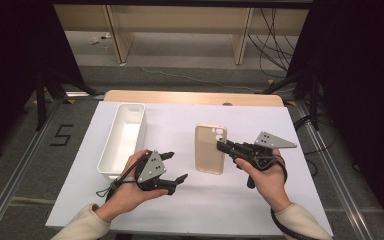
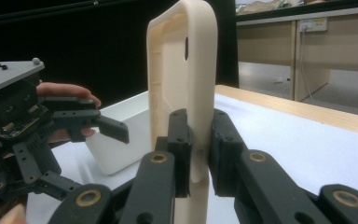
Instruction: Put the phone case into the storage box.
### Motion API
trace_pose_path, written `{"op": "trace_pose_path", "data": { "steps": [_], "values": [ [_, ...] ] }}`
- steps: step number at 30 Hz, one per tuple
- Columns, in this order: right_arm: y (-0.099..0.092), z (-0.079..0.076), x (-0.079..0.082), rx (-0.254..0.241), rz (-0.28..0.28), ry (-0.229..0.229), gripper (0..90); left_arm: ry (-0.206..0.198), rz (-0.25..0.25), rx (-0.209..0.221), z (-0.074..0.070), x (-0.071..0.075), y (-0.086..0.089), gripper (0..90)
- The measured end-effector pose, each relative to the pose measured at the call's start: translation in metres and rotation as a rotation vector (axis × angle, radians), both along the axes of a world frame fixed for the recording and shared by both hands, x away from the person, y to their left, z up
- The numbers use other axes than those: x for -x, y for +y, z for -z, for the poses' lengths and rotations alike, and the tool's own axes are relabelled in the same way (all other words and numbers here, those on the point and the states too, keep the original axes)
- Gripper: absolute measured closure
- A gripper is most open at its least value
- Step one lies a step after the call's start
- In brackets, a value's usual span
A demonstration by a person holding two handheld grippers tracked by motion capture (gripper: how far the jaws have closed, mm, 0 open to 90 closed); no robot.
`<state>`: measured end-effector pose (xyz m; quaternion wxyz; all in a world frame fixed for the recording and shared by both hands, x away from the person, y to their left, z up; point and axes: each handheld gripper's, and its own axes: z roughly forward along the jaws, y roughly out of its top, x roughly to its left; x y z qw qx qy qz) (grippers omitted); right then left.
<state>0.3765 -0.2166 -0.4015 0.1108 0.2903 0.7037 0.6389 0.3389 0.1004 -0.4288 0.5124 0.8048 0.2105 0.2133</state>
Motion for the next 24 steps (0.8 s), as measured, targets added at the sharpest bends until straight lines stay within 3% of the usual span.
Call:
{"op": "trace_pose_path", "data": {
  "steps": [3, 6, 8, 9, 16, 24],
  "values": [
    [-0.002, 0.000, 0.004, 0.011, -0.004, 0.018, 81.2, 0.002, 0.000, 0.009, -0.001, -0.001, 0.001, 23.0],
    [-0.001, 0.002, 0.004, -0.008, 0.002, -0.003, 81.2, 0.006, -0.004, 0.020, -0.002, -0.002, 0.001, 23.3],
    [-0.003, 0.002, 0.005, 0.015, -0.005, 0.009, 81.1, 0.004, -0.005, 0.024, -0.003, -0.002, 0.000, 23.4],
    [-0.002, 0.003, 0.004, -0.004, -0.002, -0.014, 81.2, 0.017, -0.016, 0.038, -0.003, -0.002, 0.000, 23.4],
    [-0.003, 0.002, 0.005, -0.003, 0.002, 0.002, 81.1, 0.026, -0.024, 0.066, -0.009, -0.005, -0.003, 24.5],
    [-0.003, 0.003, 0.005, 0.005, 0.005, 0.009, 81.1, 0.029, -0.053, 0.132, -0.019, -0.010, -0.010, 30.3]
  ]
}}
